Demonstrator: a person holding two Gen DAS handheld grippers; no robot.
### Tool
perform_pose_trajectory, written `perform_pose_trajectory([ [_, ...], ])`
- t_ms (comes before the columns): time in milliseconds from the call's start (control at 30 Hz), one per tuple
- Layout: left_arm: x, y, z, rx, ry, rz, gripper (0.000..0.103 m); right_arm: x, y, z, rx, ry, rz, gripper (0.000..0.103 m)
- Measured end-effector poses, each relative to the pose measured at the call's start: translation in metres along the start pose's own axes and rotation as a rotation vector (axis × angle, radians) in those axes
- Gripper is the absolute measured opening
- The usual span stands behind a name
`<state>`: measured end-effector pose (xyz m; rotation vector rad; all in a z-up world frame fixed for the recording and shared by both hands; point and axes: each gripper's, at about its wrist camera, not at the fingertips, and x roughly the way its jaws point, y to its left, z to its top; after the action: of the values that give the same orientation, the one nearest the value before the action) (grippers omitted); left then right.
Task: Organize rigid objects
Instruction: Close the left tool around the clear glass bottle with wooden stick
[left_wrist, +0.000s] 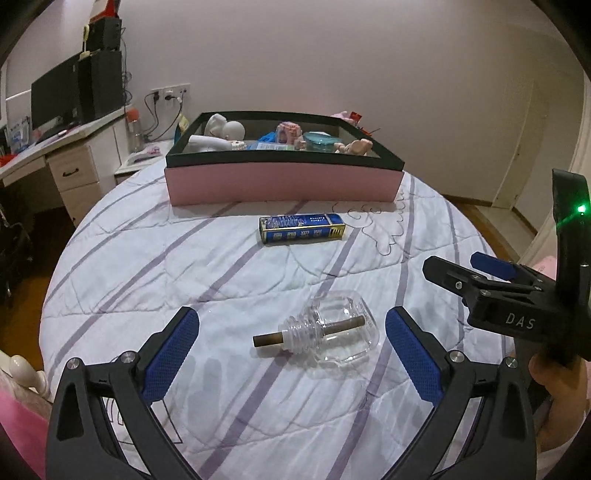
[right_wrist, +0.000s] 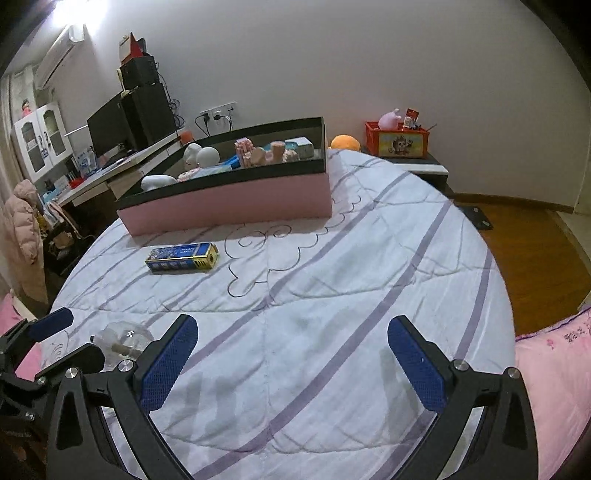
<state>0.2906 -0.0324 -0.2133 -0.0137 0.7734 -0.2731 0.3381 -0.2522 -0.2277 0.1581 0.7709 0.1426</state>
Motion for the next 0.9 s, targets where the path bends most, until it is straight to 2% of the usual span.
perform_pose_trajectory([
  [167, 0.002, -0.009, -0.004, 0.010, 0.000, 0.051, 0.103, 0.004, -0.002, 0.000, 0.016, 0.017, -0.006, 0.103],
  [367, 0.017, -0.019, -0.012, 0.030, 0.059, 0.074, 0.103, 0.007, -0.003, -0.001, 0.022, 0.034, -0.016, 0.103],
  [600, 0.031, -0.027, -0.004, 0.071, 0.095, 0.142, 0.103, 0.009, -0.005, -0.001, 0.041, 0.040, -0.005, 0.103],
  [633, 0.035, -0.028, -0.003, 0.078, 0.110, 0.142, 0.101, 0.009, -0.005, -0.001, 0.040, 0.041, -0.005, 0.103],
  [733, 0.036, -0.025, -0.003, 0.062, 0.109, 0.121, 0.078, 0.009, -0.005, -0.001, 0.045, 0.042, 0.000, 0.103],
  [800, 0.034, -0.021, -0.003, 0.053, 0.103, 0.108, 0.078, 0.010, -0.006, -0.001, 0.047, 0.044, 0.001, 0.103],
  [900, 0.031, -0.018, -0.004, 0.068, 0.092, 0.128, 0.078, 0.011, -0.005, 0.000, 0.039, 0.050, -0.009, 0.103],
])
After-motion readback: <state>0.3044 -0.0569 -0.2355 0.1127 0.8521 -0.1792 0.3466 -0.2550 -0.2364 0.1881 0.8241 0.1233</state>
